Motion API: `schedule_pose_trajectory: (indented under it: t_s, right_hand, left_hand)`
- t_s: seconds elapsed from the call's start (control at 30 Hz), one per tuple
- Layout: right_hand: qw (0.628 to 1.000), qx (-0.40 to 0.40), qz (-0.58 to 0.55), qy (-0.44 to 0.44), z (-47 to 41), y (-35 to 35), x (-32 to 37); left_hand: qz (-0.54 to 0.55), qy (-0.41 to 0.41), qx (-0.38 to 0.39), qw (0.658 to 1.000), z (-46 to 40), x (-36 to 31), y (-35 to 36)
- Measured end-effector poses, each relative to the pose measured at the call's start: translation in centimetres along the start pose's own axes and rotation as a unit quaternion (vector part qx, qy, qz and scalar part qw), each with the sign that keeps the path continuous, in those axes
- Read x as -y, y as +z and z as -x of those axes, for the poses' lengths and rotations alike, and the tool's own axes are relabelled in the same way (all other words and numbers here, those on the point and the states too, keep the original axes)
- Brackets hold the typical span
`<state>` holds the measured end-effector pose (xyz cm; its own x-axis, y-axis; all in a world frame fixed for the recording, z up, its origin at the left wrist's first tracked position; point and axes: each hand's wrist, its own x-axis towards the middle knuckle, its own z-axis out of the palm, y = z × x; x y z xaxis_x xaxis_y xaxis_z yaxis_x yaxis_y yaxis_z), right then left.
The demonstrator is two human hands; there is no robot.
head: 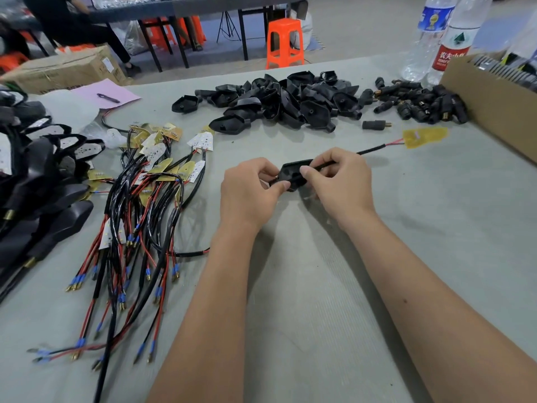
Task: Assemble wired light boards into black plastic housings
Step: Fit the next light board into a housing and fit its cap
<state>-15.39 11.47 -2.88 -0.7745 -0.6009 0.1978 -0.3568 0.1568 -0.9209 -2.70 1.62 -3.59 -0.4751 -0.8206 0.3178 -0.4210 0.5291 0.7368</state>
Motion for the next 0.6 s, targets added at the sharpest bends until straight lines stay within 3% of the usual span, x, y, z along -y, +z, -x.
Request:
schedule_pose_trajectory:
  t_s: [0.13, 0.3, 0.37, 0.47, 0.6]
  right_hand:
    - [0.996, 0.055, 0.064, -0.014, -0.5, -1.0, -0.2]
    - [0.958, -0.041, 0.24, -0.152, -1.8, -3.1, -1.1]
    - [0.942, 0.014, 0.289, -0.172, -2.1, -3.8, -1.6]
    - [0.949, 0.09, 0.264, -0.145, -2.2, -4.1, -2.2]
    - [0.961, 0.089, 0.215, -0.149, -2.2, -3.9, -2.2]
  left_hand:
    - [0.002, -0.021, -0.018, 1.0, -0.2, 0.5, -0.7]
    - [-0.005, -0.024, -0.038, 0.999, -0.5, 1.1, -1.6]
    - [-0.004, -0.019, -0.036, 0.999, -0.5, 1.1, -1.7]
    - [0.003, -0.012, -0.015, 1.0, -0.4, 0.9, -1.7]
    - [0.01, 0.001, 0.022, 1.0, -0.3, 0.9, -1.8]
